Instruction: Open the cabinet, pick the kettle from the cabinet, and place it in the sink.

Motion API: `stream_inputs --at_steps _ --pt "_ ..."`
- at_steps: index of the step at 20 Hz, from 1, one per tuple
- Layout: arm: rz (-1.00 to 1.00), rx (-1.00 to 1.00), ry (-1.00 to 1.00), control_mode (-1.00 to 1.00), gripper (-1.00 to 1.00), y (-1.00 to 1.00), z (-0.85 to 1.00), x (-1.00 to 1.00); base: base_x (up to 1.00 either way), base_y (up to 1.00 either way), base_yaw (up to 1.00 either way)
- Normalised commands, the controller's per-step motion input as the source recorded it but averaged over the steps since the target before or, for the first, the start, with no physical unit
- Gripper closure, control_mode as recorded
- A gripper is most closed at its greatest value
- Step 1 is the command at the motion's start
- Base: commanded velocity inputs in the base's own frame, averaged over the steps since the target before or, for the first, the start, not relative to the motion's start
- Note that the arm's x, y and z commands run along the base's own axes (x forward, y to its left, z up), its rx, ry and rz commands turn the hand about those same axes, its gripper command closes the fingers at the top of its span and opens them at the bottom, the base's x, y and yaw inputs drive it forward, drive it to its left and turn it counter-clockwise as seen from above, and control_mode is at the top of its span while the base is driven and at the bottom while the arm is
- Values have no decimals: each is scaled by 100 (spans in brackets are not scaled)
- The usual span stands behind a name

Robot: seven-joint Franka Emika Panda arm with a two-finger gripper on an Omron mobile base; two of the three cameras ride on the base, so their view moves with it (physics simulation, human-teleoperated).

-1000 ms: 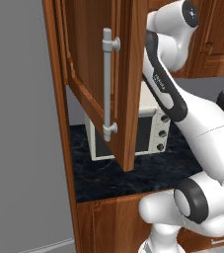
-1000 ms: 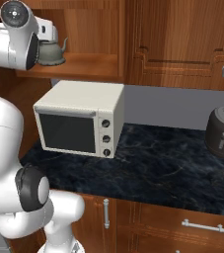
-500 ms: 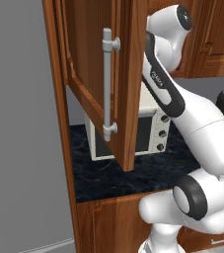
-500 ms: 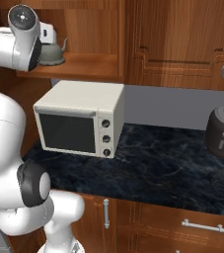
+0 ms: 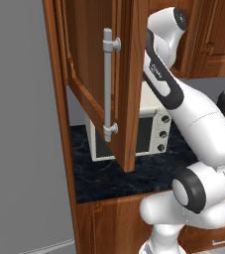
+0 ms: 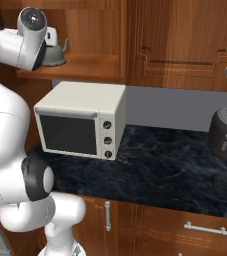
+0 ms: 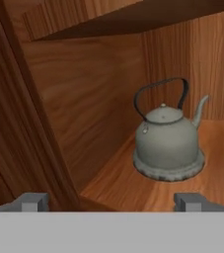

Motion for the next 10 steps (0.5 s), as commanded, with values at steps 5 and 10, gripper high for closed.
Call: stream_inputs --at_steps 5,10 --pt "9 0 2 -100 -100 10 0 17 0 0 0" --pt "4 0 0 -100 -100 8 -4 18 0 0 0"
